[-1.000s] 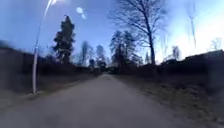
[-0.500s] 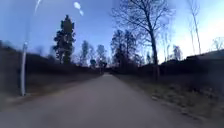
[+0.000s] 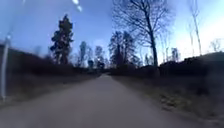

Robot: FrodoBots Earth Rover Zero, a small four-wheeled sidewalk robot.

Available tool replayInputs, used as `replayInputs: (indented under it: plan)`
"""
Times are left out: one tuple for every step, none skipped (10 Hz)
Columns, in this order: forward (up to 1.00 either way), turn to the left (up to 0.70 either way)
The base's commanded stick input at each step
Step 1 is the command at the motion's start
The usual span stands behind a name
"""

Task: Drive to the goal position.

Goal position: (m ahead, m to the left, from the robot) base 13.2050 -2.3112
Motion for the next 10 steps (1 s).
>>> replayInputs:
  plan:
    - [1.0, 0.0]
    - [1.0, 0.0]
    - [1.0, 0.0]
    - [1.0, 0.0]
    - [1.0, 0.0]
    - [1.0, 0.0]
    - [1.0, 0.0]
    - [1.0, 0.0]
    - [1.0, 0.19]
    - [1.0, 0.4]
